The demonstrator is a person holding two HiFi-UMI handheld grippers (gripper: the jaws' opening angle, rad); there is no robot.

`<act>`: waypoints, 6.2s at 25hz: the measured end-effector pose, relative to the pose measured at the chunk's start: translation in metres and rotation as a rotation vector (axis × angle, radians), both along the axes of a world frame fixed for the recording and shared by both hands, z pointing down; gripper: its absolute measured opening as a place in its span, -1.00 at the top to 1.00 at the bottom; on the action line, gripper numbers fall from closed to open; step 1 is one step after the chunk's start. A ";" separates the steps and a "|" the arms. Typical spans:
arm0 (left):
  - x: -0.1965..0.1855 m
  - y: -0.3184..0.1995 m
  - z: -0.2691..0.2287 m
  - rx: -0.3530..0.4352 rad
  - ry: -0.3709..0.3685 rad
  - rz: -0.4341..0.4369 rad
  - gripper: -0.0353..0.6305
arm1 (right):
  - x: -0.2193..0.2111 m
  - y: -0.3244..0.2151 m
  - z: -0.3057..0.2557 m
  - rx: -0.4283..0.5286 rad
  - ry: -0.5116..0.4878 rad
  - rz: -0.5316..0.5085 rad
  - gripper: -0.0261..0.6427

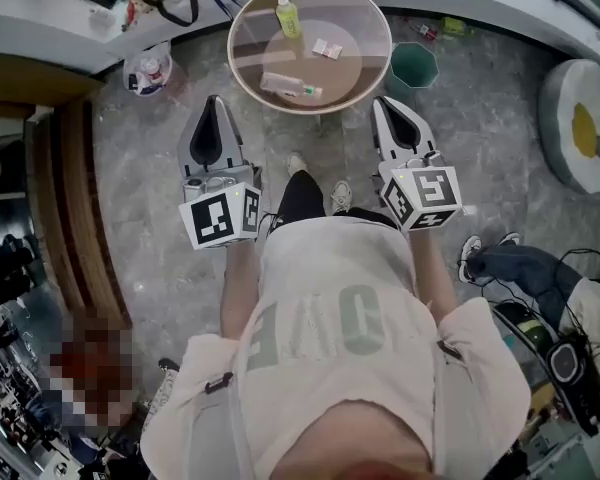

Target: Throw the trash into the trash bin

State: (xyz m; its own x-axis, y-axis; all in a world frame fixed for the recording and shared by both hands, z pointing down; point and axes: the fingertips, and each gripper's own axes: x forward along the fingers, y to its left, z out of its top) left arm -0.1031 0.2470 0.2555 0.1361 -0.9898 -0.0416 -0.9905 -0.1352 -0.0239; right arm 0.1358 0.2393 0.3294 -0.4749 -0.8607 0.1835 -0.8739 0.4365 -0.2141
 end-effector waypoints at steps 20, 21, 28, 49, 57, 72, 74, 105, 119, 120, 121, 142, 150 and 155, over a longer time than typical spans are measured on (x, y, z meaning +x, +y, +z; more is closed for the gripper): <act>-0.051 -0.266 0.004 0.068 0.048 0.179 0.86 | -0.119 -0.224 -0.002 0.018 0.081 0.002 0.88; -0.052 -0.275 0.008 0.060 0.048 0.187 0.86 | -0.124 -0.230 -0.002 0.022 0.080 -0.003 0.88; -0.030 -0.320 0.017 0.027 0.005 0.211 0.86 | -0.102 -0.272 0.014 -0.052 0.035 -0.032 0.88; -0.040 -0.325 0.028 0.001 -0.008 -0.053 0.86 | -0.143 -0.349 0.046 -0.059 0.159 -0.530 0.02; -0.070 -0.307 0.043 -0.039 0.030 -0.178 0.86 | -0.197 -0.384 0.167 -0.246 0.533 -0.863 0.02; -0.134 -0.242 0.092 -0.188 0.040 -0.396 0.86 | -0.200 -0.396 0.332 -0.580 0.877 -0.950 0.02; -0.138 -0.237 0.094 -0.192 0.042 -0.409 0.86 | -0.202 -0.393 0.335 -0.584 0.909 -0.960 0.04; -0.067 -0.330 0.007 0.020 0.016 -0.047 0.86 | -0.177 -0.379 -0.046 0.150 0.268 -0.379 0.49; 0.050 -0.361 -0.014 0.064 0.047 0.187 0.86 | -0.033 -0.315 -0.112 0.244 0.085 -0.047 0.49; 0.054 -0.362 -0.014 0.062 0.049 0.194 0.86 | -0.029 -0.315 -0.110 0.238 0.085 -0.039 0.49; 0.057 -0.362 -0.014 0.062 0.049 0.200 0.86 | -0.026 -0.315 -0.109 0.233 0.086 -0.031 0.49; 0.255 -0.406 0.078 -0.139 -0.006 0.577 0.86 | 0.187 -0.338 0.079 -0.165 0.268 0.260 0.49; 0.319 -0.395 0.139 -0.255 -0.033 0.636 0.86 | 0.267 -0.331 0.245 -0.428 0.363 0.242 0.49; 0.341 -0.399 0.152 -0.272 -0.013 0.652 0.86 | 0.283 -0.336 0.301 -0.494 0.367 0.233 0.49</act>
State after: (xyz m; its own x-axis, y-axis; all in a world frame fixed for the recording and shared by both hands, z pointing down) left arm 0.2379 -0.1524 0.4073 0.7033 -0.6817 0.2014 -0.7058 -0.7035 0.0834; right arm 0.4186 -0.0971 0.6301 -0.1175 -0.7065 0.6979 -0.9880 0.1538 -0.0106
